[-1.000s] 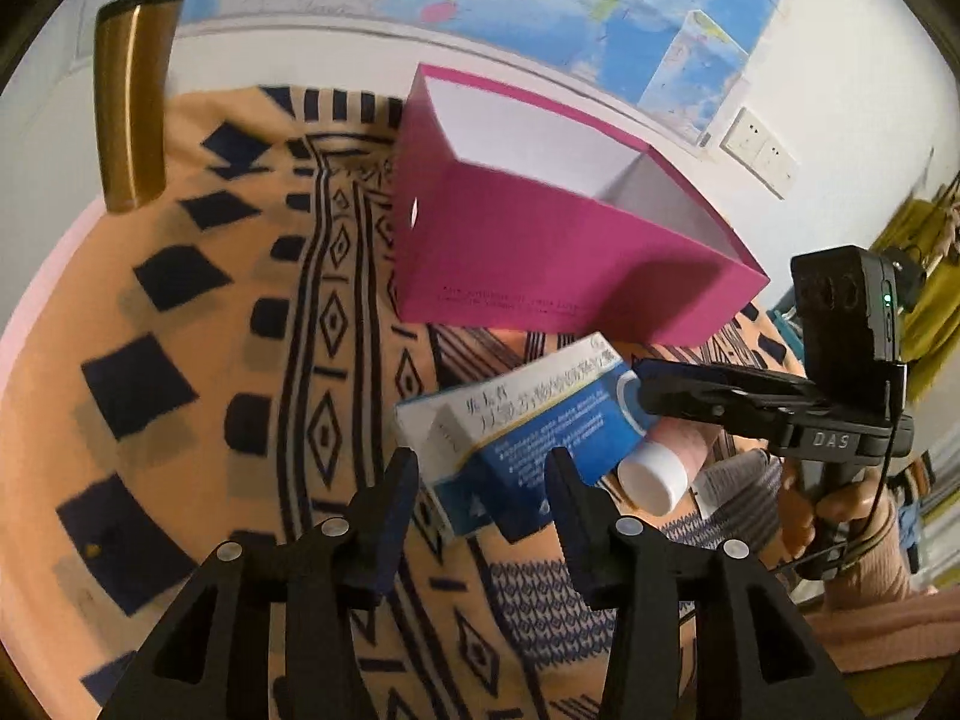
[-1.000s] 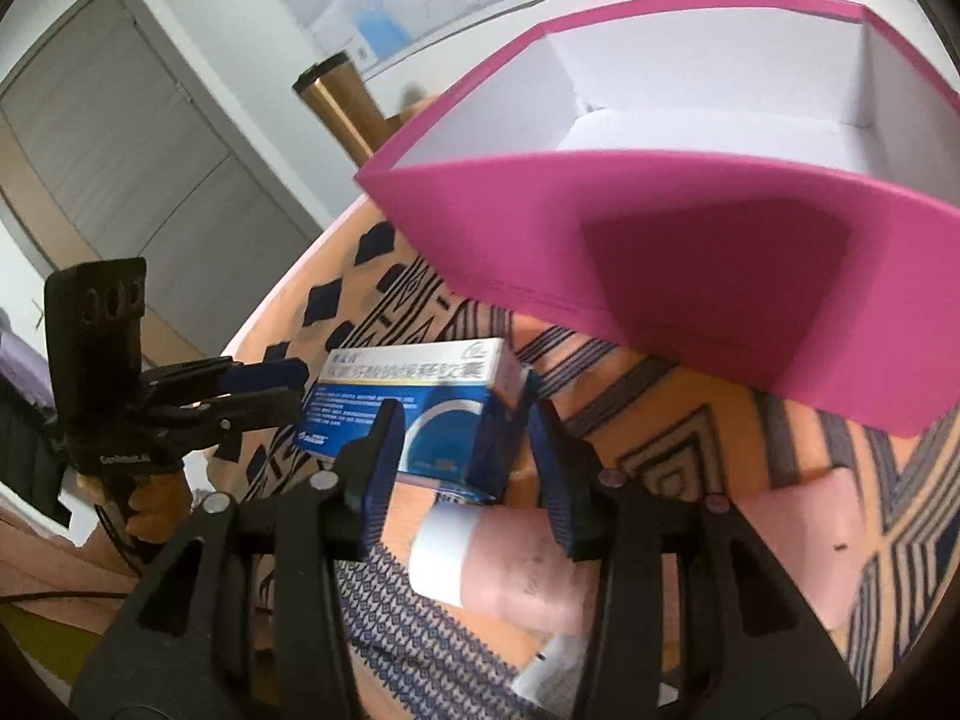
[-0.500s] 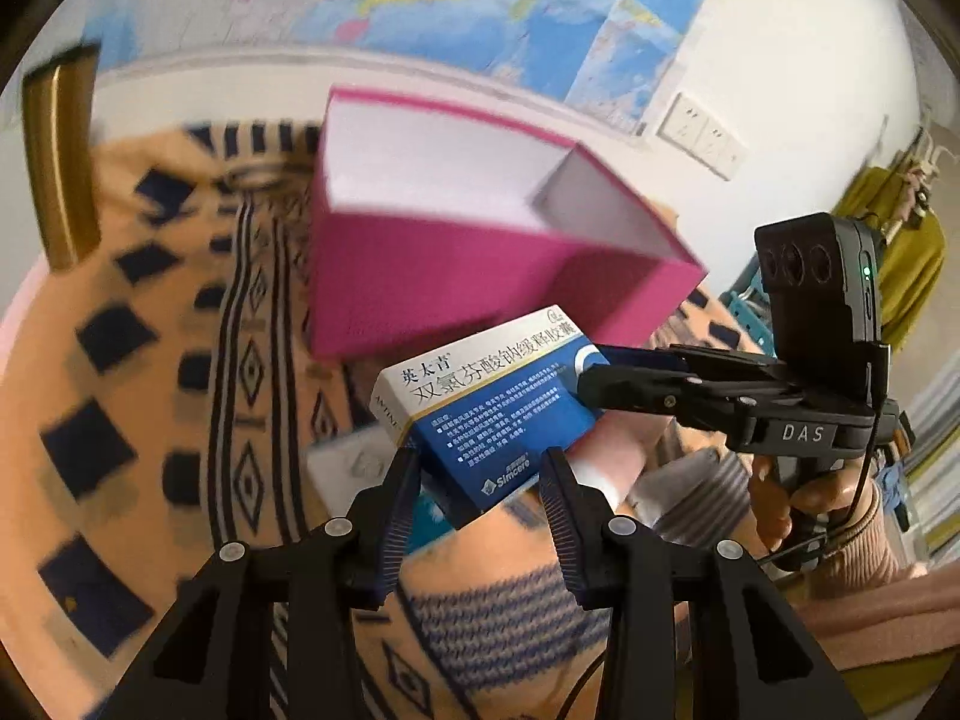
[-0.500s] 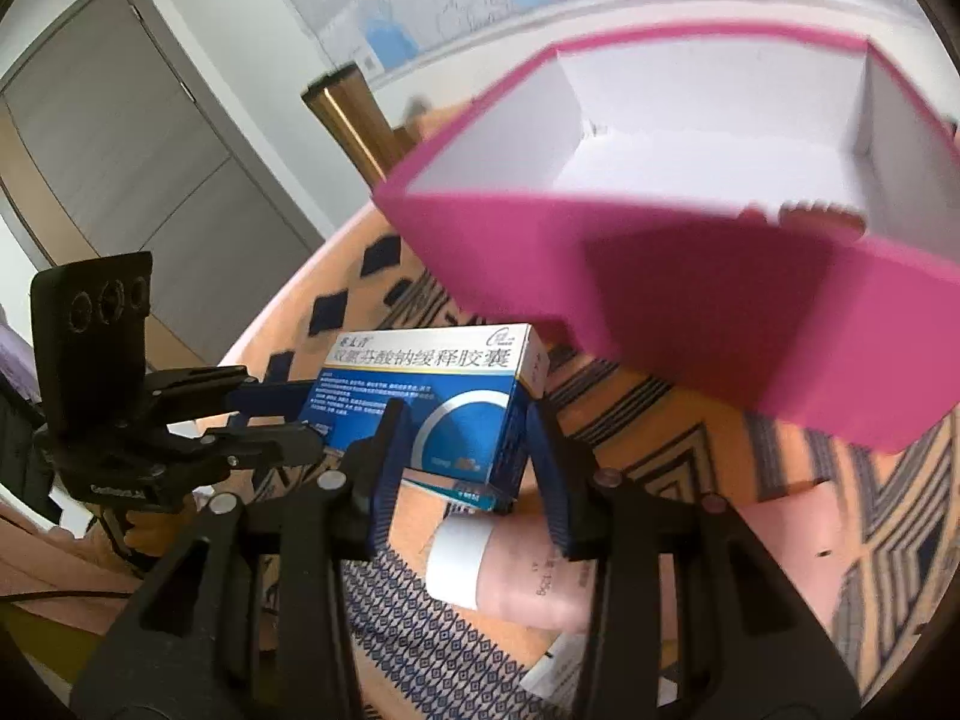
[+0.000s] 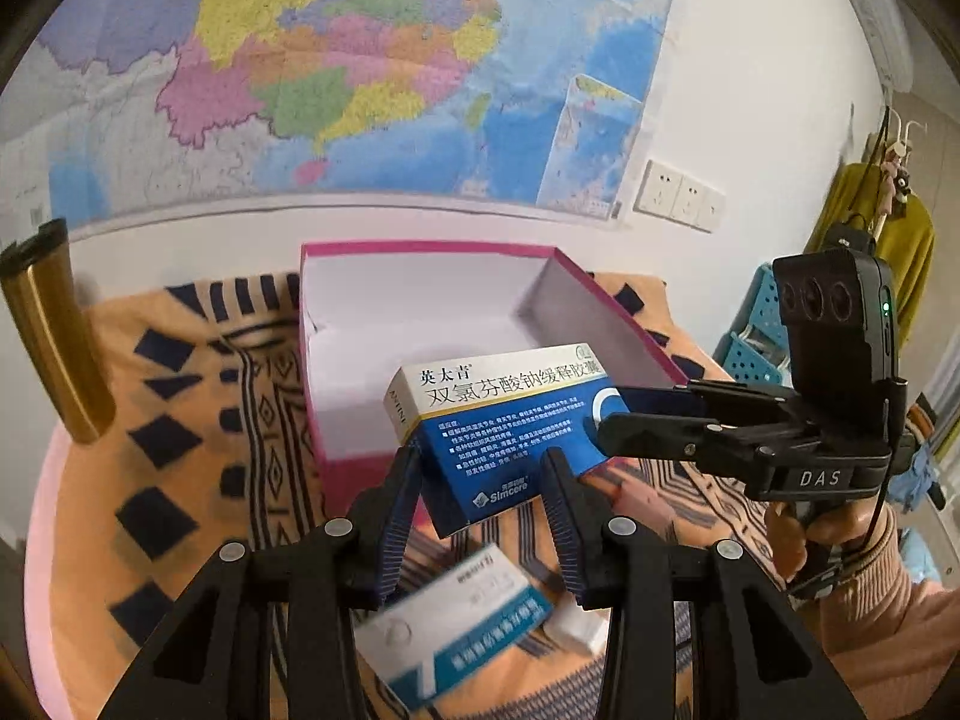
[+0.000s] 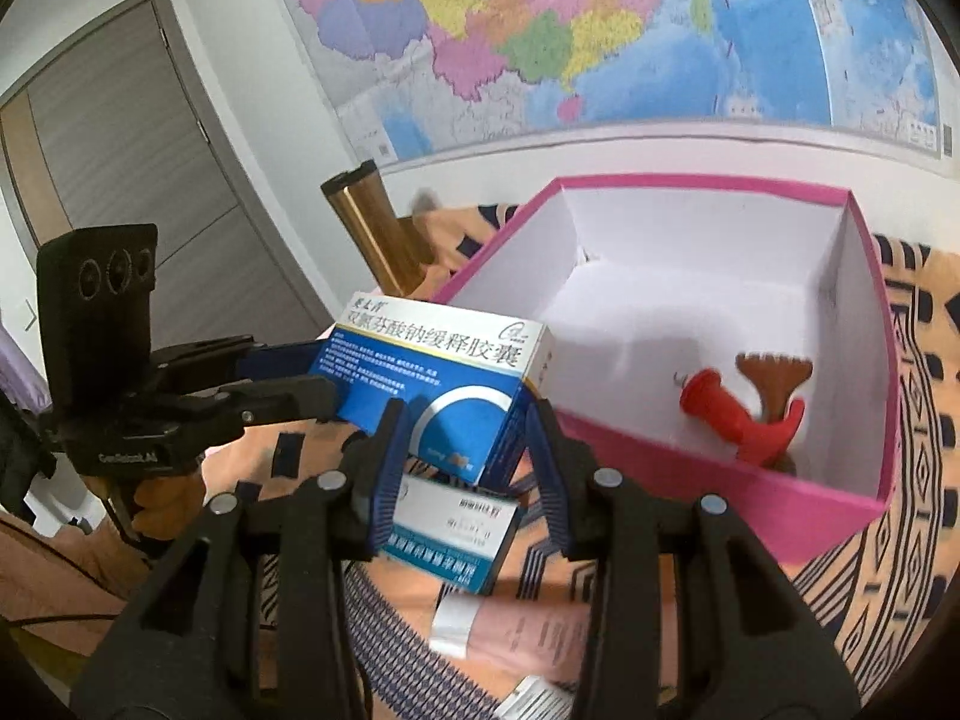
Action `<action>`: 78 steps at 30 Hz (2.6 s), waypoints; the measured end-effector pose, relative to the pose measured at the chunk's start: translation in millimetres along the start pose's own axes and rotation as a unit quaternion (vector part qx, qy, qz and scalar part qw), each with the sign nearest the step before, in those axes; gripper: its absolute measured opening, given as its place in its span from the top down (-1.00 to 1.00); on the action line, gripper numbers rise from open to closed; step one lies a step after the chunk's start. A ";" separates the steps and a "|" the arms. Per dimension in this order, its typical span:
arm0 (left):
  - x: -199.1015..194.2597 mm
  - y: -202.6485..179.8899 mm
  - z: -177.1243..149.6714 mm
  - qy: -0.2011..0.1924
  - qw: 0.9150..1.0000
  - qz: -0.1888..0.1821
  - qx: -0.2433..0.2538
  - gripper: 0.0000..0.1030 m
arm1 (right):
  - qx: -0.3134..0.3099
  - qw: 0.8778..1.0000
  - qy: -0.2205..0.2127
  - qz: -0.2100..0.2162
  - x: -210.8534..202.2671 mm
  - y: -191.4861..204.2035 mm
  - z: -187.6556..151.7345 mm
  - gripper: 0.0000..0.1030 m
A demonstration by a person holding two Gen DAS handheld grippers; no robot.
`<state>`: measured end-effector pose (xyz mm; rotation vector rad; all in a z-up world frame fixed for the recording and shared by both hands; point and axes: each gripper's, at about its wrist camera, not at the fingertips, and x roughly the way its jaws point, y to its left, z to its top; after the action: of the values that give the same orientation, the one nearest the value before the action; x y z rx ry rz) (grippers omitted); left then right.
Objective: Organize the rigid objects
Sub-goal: 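Lift the medicine box with the right gripper over the pink box, then lower the medicine box into the pink box and open the right gripper, then move the right gripper back to the large pink lotion tube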
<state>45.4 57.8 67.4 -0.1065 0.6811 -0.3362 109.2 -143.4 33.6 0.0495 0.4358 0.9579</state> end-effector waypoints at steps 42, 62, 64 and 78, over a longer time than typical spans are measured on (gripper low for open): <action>56.9 31.9 22.5 0.044 0.996 0.073 -0.012 0.21 | 0.047 0.995 0.079 -0.033 79.0 -41.0 24.5 0.15; 25.1 -3.1 -8.9 0.008 1.000 -0.012 -0.002 0.06 | 0.048 0.999 0.005 -0.004 2.3 -35.4 2.7 0.03; 23.7 -11.5 -16.7 0.013 1.000 -0.027 0.003 0.03 | 0.050 0.999 -0.006 -0.006 -12.2 -35.9 -3.7 0.03; 39.4 -41.9 -84.3 0.104 0.992 -0.076 -0.009 0.03 | 0.130 0.988 0.035 -0.082 -41.0 -88.1 -85.3 0.01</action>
<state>9.3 6.0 -12.9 -0.1426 0.8853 -0.4924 125.1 -240.1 -50.7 0.2139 0.6180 0.7388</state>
